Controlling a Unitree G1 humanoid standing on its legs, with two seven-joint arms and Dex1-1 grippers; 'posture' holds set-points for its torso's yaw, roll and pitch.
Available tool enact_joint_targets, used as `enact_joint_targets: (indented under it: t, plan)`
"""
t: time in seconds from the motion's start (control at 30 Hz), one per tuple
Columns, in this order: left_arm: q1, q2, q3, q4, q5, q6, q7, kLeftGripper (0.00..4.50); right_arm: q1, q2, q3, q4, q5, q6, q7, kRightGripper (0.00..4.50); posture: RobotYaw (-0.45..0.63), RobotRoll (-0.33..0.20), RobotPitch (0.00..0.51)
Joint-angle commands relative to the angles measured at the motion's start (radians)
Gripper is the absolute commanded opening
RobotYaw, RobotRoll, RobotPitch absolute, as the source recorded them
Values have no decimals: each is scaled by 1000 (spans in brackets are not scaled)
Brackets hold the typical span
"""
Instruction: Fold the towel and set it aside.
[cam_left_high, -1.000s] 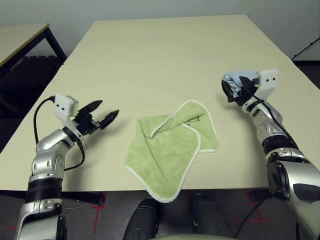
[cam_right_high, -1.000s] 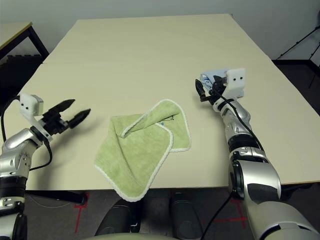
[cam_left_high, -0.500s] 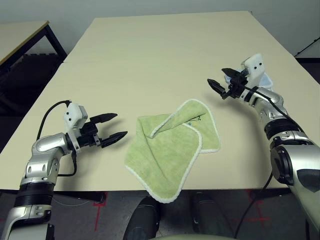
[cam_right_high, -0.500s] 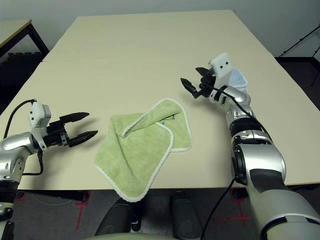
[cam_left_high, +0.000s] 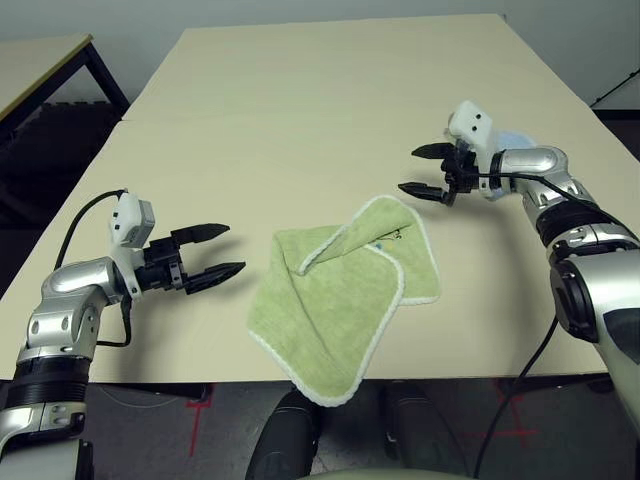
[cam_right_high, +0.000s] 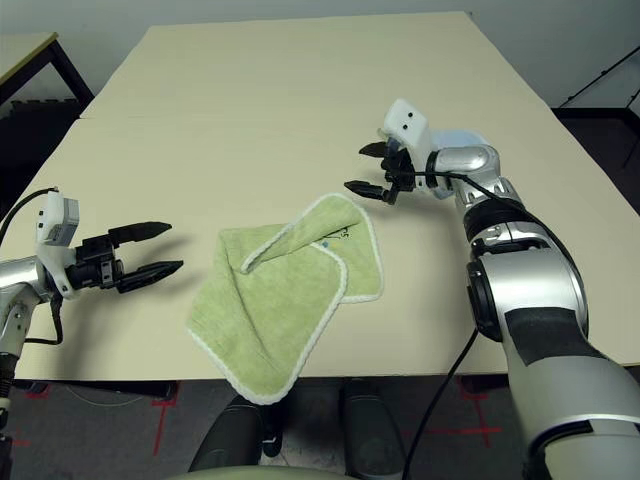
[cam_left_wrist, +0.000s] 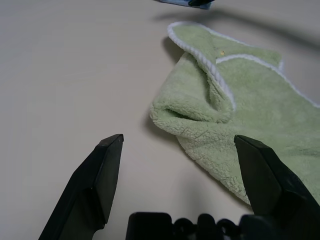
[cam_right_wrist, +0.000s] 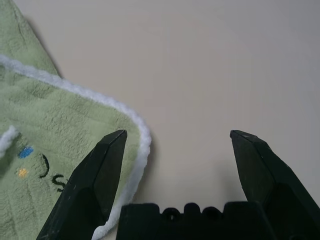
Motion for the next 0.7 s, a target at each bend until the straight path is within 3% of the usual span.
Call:
enact_joint_targets:
  t: [0.03,0.7]
  plan:
    - [-38,7,-20,4,-8,25,-30,4489,-26,2,23,23,-33,43,27,4479,19,0,164]
    - [-31,-16,-27,-33,1,30,-23,4489,-76,77,81,39,-148,73,-1,4479,46,0,157]
